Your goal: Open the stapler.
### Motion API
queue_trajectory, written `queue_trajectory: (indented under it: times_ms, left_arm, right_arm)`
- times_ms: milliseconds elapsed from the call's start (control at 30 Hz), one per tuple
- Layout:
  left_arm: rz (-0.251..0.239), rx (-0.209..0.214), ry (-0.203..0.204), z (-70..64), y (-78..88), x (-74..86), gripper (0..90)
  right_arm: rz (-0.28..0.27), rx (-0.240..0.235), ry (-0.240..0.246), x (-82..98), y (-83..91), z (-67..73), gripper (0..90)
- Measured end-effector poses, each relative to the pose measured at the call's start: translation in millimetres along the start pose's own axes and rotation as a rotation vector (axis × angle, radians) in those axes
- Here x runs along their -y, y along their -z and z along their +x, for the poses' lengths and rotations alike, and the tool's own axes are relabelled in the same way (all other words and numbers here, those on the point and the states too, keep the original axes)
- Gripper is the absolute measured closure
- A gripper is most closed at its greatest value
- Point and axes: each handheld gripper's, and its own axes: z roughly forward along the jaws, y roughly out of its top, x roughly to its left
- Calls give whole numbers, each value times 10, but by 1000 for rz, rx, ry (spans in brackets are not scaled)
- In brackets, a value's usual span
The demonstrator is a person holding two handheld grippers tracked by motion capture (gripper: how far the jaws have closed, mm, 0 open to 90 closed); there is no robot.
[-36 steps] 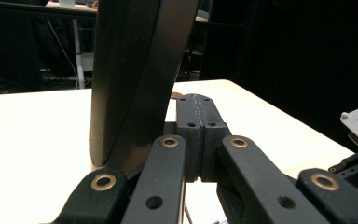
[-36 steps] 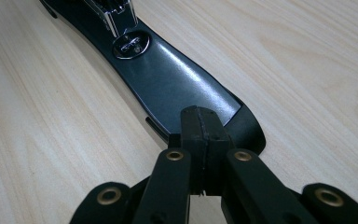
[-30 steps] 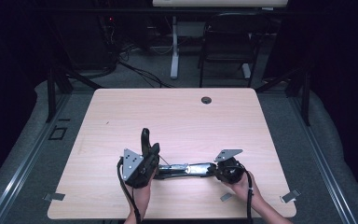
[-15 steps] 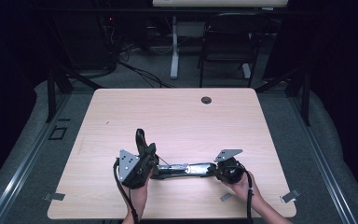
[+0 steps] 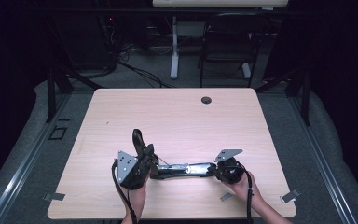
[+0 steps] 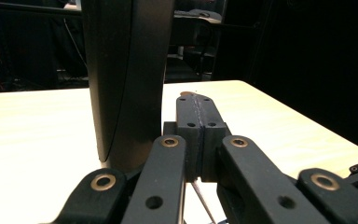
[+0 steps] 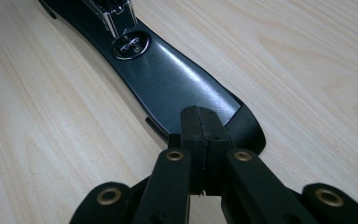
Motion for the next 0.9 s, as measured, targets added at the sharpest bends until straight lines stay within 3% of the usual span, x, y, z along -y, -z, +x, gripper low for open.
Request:
queue_trajectory:
  times_ms: [433, 467, 533, 633, 700, 767, 900]
  left_arm:
    - [-8, -33, -8, 23, 26, 30, 900]
    - [-10, -49, -7, 24, 30, 33, 900]
    - [-11, -73, 16, 78, 47, 41, 889]
    - [-5, -91, 99, 277, 94, 103, 890]
    - [-6, -111, 110, 286, 104, 111, 900]
    - [-10, -119, 93, 271, 112, 113, 900]
    - [-7, -113, 95, 281, 112, 111, 900]
  right_arm:
    - [1, -1, -5, 0, 1, -1, 900]
    - [1, -1, -6, 0, 1, -1, 900]
    - [1, -2, -6, 1, 1, -2, 900]
    - [2, -3, -7, 0, 2, -2, 900]
    - [3, -4, -8, -2, 0, 1, 900]
    - [5, -1, -6, -4, 2, 4, 900]
    - [7, 2, -5, -6, 2, 8, 900]
